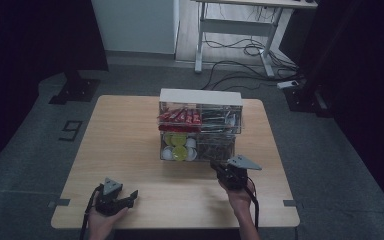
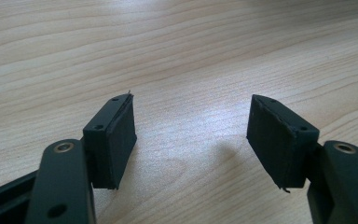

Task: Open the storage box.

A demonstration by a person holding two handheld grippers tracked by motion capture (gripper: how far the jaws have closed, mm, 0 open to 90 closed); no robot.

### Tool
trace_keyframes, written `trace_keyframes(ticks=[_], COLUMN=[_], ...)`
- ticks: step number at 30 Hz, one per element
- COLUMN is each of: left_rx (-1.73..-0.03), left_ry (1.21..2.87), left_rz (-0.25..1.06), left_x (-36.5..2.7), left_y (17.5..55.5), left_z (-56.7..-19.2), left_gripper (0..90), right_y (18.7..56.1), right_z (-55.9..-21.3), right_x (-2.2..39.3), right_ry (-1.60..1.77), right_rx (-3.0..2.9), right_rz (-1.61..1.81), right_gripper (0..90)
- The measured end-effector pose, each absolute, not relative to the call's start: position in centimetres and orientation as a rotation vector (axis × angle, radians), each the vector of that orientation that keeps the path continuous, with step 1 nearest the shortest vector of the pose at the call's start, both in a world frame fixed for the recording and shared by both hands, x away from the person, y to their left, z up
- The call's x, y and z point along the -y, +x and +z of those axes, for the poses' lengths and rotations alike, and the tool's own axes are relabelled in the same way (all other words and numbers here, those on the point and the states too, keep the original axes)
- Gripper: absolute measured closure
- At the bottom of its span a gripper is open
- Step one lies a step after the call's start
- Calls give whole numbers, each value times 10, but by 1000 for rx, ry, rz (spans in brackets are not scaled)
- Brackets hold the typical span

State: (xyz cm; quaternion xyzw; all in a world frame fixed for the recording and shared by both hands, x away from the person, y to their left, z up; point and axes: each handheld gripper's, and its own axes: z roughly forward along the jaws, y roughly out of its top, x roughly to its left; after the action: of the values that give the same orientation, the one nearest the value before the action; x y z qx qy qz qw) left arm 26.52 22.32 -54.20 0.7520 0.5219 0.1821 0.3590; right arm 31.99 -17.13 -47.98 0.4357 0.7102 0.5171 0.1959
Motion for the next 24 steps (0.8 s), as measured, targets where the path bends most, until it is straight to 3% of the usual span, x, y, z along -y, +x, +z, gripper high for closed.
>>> trace_keyframes(ticks=[24], left_rx=[-1333], left_ry=[1937], left_rz=[438], left_x=[-221], left_y=[266], left_z=[-543], left_gripper=[323], right_y=[328], right_z=[-507], right_x=[170], right_ry=[1285], right_rx=[-2032], right_rz=[1388], right_gripper=[892])
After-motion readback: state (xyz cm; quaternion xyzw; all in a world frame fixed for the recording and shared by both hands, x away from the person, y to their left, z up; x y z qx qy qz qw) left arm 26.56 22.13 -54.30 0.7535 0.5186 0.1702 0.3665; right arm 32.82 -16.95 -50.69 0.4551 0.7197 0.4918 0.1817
